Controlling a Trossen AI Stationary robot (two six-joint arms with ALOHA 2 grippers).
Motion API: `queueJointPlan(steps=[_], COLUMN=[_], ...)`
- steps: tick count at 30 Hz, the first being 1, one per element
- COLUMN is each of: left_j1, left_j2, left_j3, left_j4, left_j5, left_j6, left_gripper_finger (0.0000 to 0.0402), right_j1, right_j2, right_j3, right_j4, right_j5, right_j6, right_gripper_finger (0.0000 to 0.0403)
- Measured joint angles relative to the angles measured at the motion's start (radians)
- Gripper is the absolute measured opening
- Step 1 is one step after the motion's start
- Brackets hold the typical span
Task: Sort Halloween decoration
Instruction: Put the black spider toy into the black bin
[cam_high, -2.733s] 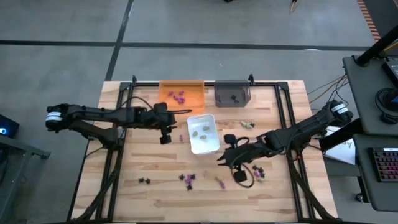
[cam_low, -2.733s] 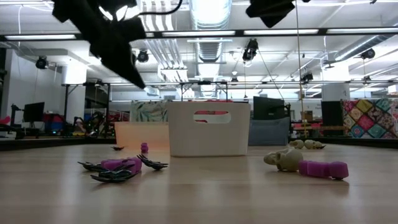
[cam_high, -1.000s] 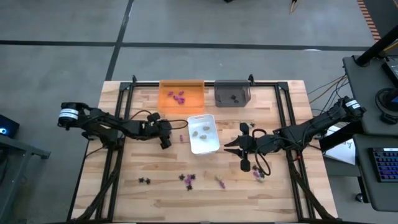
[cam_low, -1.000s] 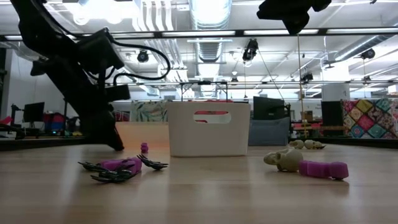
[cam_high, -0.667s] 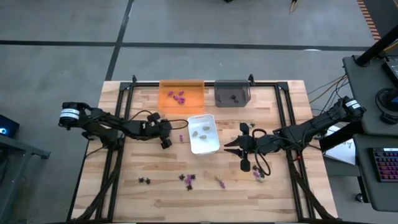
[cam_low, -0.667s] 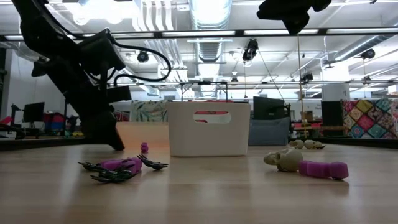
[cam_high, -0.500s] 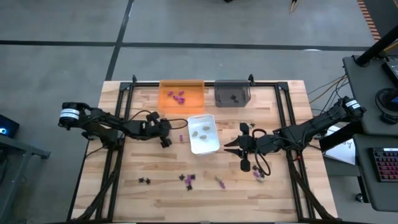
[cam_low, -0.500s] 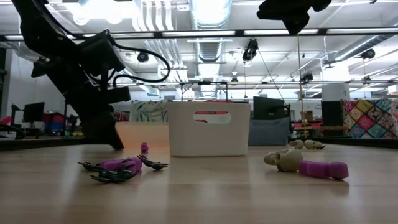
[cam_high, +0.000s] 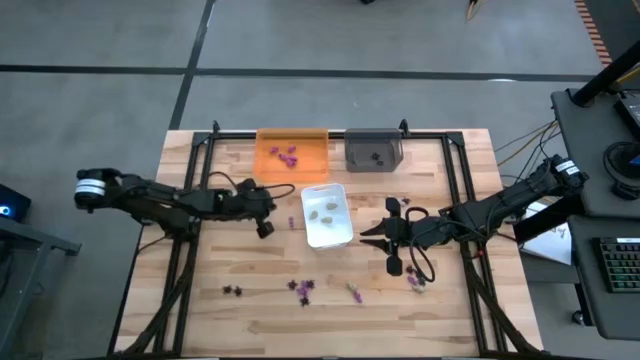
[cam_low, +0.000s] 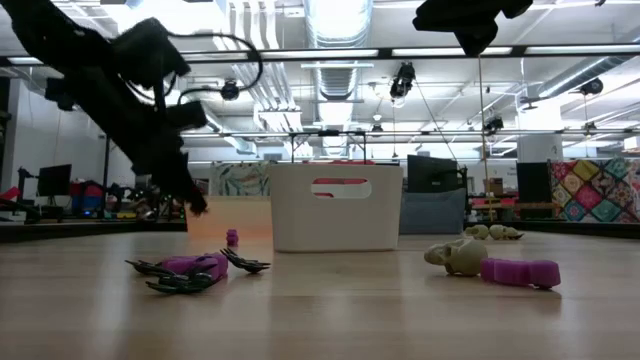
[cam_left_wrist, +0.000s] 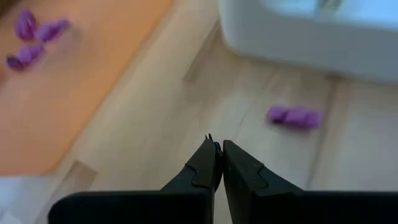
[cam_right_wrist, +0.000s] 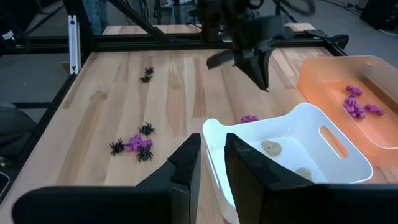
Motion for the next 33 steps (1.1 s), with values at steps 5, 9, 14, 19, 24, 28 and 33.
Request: queueJointPlan(steps=[5, 9, 14, 19, 24, 28, 33], left_j1=[-0.002, -0.006, -0.009, -0.042, -0.077, -0.092, -0.102], left_j2=[-0.126, -0.208, -0.236, -0.196, -0.108, -0.015, 0.113], left_j3=[0.000, 0.000, 0.000, 0.000, 0.000, 0.011, 0.059], left_j4=[0.019, 0.140, 0.392, 0.595, 0.763, 0.897, 0.998], left_j5=[0.045, 0.173, 0.368, 0.443, 0.444, 0.444, 0.445], left_j6=[0.002, 0.024, 0.027, 0.027, 0.027, 0.027, 0.027], left_gripper_finger=[0.0000, 0.0000, 0.0000, 0.0000, 0.0000, 0.0000, 0.0000], right_j1=[0.000, -0.002, -0.009, -0.018, -0.041, -0.071, -0.092], right_j2=[0.022, 0.060, 0.131, 0.205, 0.252, 0.273, 0.289], right_j3=[0.000, 0.000, 0.001, 0.001, 0.008, 0.020, 0.034], right_j4=[0.001, 0.039, 0.167, 0.309, 0.430, 0.452, 0.448], right_j5=[0.000, 0.000, 0.000, 0.000, -0.001, 0.000, -0.005], right_j6=[-0.001, -0.023, -0.105, -0.184, -0.225, -0.216, -0.187], right_gripper_finger=[0.0063, 0.0063, 0.0063, 0.0063, 0.0063, 0.0063, 0.0063])
